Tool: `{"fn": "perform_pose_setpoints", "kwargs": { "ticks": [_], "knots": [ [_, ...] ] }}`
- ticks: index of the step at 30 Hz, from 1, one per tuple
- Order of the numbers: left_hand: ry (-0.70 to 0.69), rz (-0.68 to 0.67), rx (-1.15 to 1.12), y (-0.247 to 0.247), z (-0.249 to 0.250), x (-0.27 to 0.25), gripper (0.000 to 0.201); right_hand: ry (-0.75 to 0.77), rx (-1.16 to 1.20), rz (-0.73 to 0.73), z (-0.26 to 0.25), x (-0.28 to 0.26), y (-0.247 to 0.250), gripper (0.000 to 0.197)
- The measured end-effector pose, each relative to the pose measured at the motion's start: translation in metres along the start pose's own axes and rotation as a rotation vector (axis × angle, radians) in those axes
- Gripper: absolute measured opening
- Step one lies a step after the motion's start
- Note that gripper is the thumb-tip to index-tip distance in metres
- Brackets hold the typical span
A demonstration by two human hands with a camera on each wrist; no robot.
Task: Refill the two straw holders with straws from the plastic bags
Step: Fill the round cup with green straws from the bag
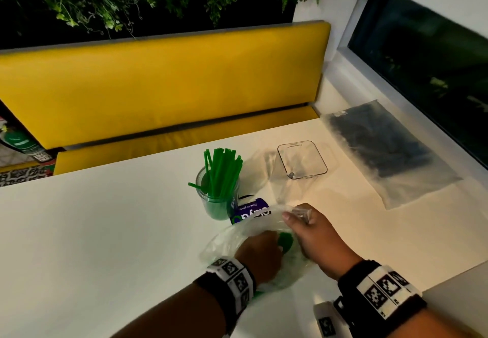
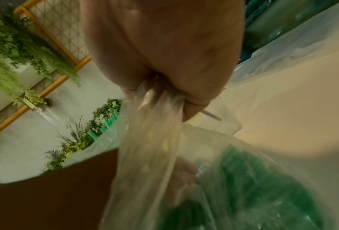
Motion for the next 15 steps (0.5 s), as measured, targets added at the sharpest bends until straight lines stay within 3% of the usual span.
{"fn": "perform_pose_setpoints", "kwargs": {
  "ticks": [3, 7, 11, 15],
  "knots": [
    [0.034, -0.058, 0.062, -0.013, 0.0, 0.001, 0.016, -0.005, 0.02, -0.064, 0.0, -0.008, -0.009, 0.016],
    [0.046, -0.028, 0.143, -0.016, -0.001, 0.003, 0.023, 0.035, 0.063, -0.108, 0.0, -0.012, -0.015, 0.034],
    [0.002, -0.015, 0.043, -0.003, 0.003, 0.0, 0.034, 0.08, -0.105, 0.044, 0.003, -0.008, 0.007, 0.015],
    [-0.13, 0.021, -0.065, 0.019, 0.01, -0.01, 0.014, 0.096, -0.129, 0.155, 0.003, -0.004, 0.021, 0.009]
  ]
}}
Point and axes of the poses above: each hand's wrist, its own x-axis towards the middle knuckle, its own y-axis out of the back of the hand, z = x × y, the point moved 8 cm from there along x, towards the middle knuckle, and after that the axes turned 6 degrees about -x, right-handed, at the moved point
